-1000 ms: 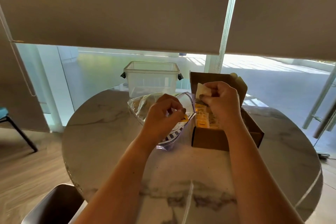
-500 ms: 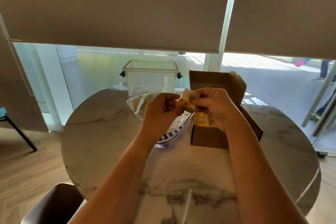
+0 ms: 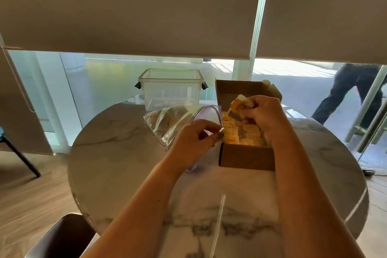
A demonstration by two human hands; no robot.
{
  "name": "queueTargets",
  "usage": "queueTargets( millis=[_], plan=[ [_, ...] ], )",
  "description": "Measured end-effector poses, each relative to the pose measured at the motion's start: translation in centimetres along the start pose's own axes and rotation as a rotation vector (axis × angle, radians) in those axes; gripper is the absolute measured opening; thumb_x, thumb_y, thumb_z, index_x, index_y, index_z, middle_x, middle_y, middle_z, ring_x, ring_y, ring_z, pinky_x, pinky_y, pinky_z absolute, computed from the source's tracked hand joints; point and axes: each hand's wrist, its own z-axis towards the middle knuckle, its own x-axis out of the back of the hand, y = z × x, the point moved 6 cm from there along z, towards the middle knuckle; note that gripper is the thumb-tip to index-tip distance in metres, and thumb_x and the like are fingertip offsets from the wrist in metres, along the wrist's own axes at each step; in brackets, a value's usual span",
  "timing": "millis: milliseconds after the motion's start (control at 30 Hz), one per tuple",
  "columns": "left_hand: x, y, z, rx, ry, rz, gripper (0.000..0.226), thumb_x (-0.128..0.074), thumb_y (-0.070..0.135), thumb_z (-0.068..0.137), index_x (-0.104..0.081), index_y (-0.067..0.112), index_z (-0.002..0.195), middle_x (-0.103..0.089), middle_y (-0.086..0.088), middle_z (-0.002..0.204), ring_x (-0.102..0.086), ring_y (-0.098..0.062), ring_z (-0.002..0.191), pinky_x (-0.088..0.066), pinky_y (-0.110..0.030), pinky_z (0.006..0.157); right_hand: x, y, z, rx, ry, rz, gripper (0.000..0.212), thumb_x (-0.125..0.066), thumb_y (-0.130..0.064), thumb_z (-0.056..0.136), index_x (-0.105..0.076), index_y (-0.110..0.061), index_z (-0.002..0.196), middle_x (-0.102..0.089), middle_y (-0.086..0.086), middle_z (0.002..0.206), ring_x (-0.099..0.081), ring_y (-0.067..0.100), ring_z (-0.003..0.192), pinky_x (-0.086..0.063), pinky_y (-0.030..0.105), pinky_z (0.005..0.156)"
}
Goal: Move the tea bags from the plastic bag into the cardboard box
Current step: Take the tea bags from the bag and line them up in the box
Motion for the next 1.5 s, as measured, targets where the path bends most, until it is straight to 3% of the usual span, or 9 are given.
queueTargets(
  millis=[167,433,733,900,1067,1200,1267,1367,1500],
  plan=[
    [-1.6,-0.6,-0.2,-0.116,-0.158,0.203,0.023,-0.065,0.023,0.086,-0.068,0.019,0.109,-0.054,0.015,0.090,-0.053,0.000,0.080,-0.043,-0.009,0.075,2.6,2.8,2.5,-0.036,0.201,-0.300,0.020,-0.054,-0.017,0.094,-0.064,-0.003,0.106,-0.061,0.010,0.098,-0.051,0.014,0.083,-0.040,0.023,0.074],
    [-1.7,-0.6,0.1,-0.143,-0.165,0.233,0.020,-0.062,0.020,0.087,-0.069,0.019,0.106,-0.050,0.021,0.089,-0.050,0.005,0.084,-0.039,-0.004,0.076,-1.0,4.9,5.6,-0.045,-0.054,-0.578,0.012,-0.057,-0.001,0.087,-0.066,-0.008,0.091,-0.064,0.012,0.095,-0.056,0.020,0.081,-0.047,0.029,0.070],
    [-1.6,-0.6,0.0,-0.091,-0.171,0.230,0.019,-0.063,0.019,0.087,-0.069,0.019,0.105,-0.057,0.004,0.102,-0.052,0.000,0.088,-0.041,-0.008,0.080,-2.4,5.0,6.9,-0.005,0.063,-0.711,0.036,-0.065,-0.010,0.087,-0.050,-0.002,0.119,-0.058,0.016,0.115,-0.057,0.027,0.105,-0.042,0.025,0.078],
    [-1.4,-0.4,-0.2,-0.093,-0.178,0.257,0.020,-0.062,0.020,0.087,-0.069,0.020,0.106,-0.060,0.002,0.103,-0.055,-0.006,0.090,-0.045,-0.015,0.082,-2.0,5.0,6.8,0.010,0.030,-0.706,0.021,-0.062,-0.008,0.088,-0.057,-0.006,0.109,-0.062,0.013,0.106,-0.055,0.021,0.088,-0.037,0.024,0.070],
    [1.2,1.9,-0.5,-0.321,0.116,0.289,0.016,-0.067,0.008,0.082,-0.071,0.014,0.097,-0.068,-0.003,0.092,-0.058,0.006,0.081,-0.046,-0.005,0.074,0.1,3.8,5.4,0.083,0.205,-0.573,0.017,-0.061,-0.003,0.087,-0.058,-0.006,0.104,-0.061,0.011,0.105,-0.056,0.021,0.092,-0.037,0.023,0.078],
    [3.9,3.1,-0.9,-0.570,0.439,0.588,0.007,-0.067,0.014,0.075,-0.074,0.014,0.076,-0.065,-0.008,0.099,-0.045,-0.015,0.101,-0.029,-0.011,0.085,0.8,1.2,4.0,0.199,0.272,-0.422,0.017,-0.065,-0.005,0.085,-0.061,-0.008,0.101,-0.061,0.004,0.098,-0.057,0.014,0.092,-0.038,0.017,0.077],
    [4.6,1.8,-0.4,-0.447,0.414,0.623,0.015,-0.060,0.016,0.077,-0.075,0.019,0.077,-0.062,-0.003,0.114,-0.039,-0.017,0.113,-0.023,-0.015,0.092,0.0,-0.6,2.8,0.218,0.165,-0.264,0.016,-0.068,-0.009,0.084,-0.061,-0.013,0.098,-0.059,-0.005,0.089,-0.059,0.010,0.081,-0.043,0.013,0.067],
    [5.2,-0.2,0.1,-0.214,0.296,0.395,0.030,-0.057,-0.007,0.080,-0.075,0.016,0.089,-0.058,0.002,0.122,-0.047,-0.010,0.115,-0.039,-0.022,0.100,-2.8,-3.2,0.1,0.194,-0.234,-0.044,0.011,-0.064,-0.009,0.086,-0.060,-0.018,0.090,-0.067,-0.001,0.084,-0.067,0.008,0.063,-0.052,0.013,0.054],
    [6.7,0.1,-0.2,-0.184,0.354,0.275,0.035,-0.049,-0.013,0.084,-0.071,0.009,0.100,-0.066,-0.005,0.113,-0.059,-0.005,0.100,-0.044,-0.007,0.089,-7.0,-3.9,-3.7,0.077,-0.765,-0.022,0.019,-0.059,-0.001,0.088,-0.066,-0.008,0.104,-0.071,0.008,0.099,-0.071,0.017,0.085,-0.057,0.021,0.074]
  ],
)
